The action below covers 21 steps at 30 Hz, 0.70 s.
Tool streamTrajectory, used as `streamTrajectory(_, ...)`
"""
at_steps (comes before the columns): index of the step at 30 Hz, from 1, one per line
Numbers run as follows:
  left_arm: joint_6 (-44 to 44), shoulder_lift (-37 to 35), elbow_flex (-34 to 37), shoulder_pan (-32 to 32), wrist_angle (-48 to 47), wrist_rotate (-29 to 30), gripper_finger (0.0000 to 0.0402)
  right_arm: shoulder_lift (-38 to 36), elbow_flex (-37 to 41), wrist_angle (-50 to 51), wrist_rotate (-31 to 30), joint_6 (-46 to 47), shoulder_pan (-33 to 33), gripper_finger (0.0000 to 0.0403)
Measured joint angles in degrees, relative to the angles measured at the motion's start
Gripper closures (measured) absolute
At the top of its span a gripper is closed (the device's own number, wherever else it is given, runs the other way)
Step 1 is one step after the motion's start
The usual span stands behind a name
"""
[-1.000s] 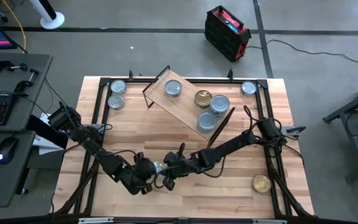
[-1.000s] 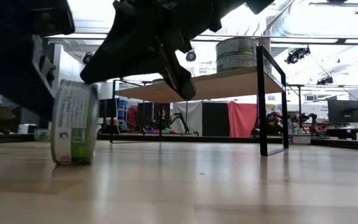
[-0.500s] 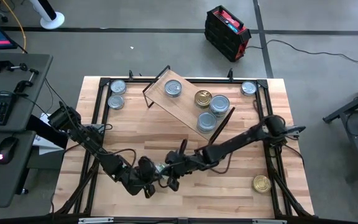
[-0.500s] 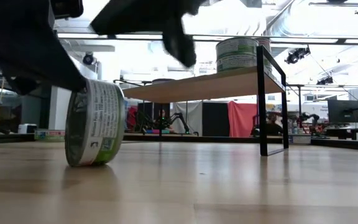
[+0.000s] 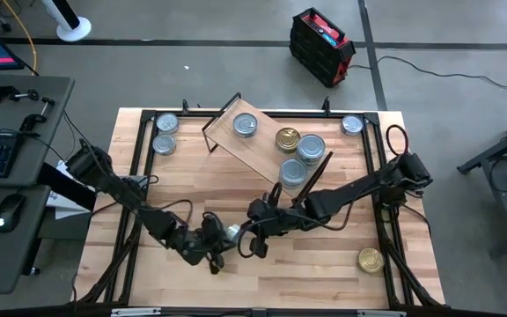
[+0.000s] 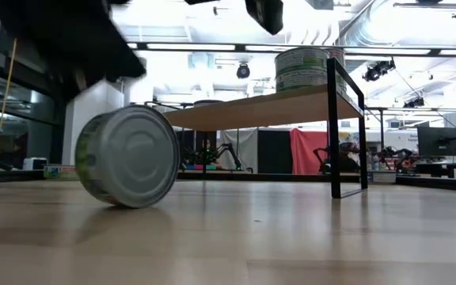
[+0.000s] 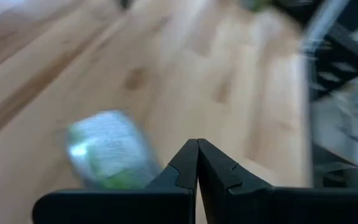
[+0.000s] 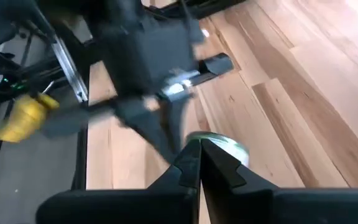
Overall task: Stack canned seafood by type on shelf
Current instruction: Stack the white-green tuna can on top of the other white-green tuna cans on the shelf
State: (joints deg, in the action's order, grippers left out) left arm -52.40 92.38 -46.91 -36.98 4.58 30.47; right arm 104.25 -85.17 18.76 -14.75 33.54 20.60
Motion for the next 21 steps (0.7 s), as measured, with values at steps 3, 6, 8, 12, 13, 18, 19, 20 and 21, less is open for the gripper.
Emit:
streamTrajectory(3,1.1,-3.8,-0.2,-1.3,-2.8,-1.4,0.0401,0.8,0.0,0.2,1.7,-0.4,0.0,0.04)
streamTrajectory(6,-0.9,-7.0,-0.1,-2.9,-10.0,0.7,0.0401,1.9,0.0,0.1,3.2,-0.6,-0.6,0.0388)
streamTrajectory(8,-4.2,-8.7,-0.1,-4.4,-14.6,4.1,0.0401,2.5,0.0,-0.8,5.5,-0.7,-1.5,0.0369)
streamTrajectory(12,-13.7,-9.4,-0.1,-7.3,-22.7,11.1,0.0401,4.8,0.0,-5.2,13.9,-4.0,-3.8,0.0301)
streamTrajectory(13,-16.0,-9.4,-0.1,-7.8,-24.0,12.4,0.0401,5.6,0.0,-6.3,15.9,-5.3,-4.5,0.028)
streamTrajectory(18,-22.4,-9.4,-0.1,-8.6,-25.1,13.3,0.0401,10.3,-7.1,2.3,21.5,-18.1,-7.8,0.0185)
streamTrajectory(19,-23.3,-9.4,-0.1,-8.6,-24.9,13.3,0.0401,11.7,-9.4,5.7,21.9,-21.2,-8.3,0.0172)
streamTrajectory(20,-24.3,-9.4,-0.1,-8.6,-24.7,13.3,0.0401,13.1,-11.7,9.0,21.9,-24.8,-8.8,0.0161)
streamTrajectory(21,-25.0,-9.4,-0.1,-8.6,-24.3,13.3,0.0401,14.5,-13.9,12.0,21.6,-28.5,-9.2,0.0153)
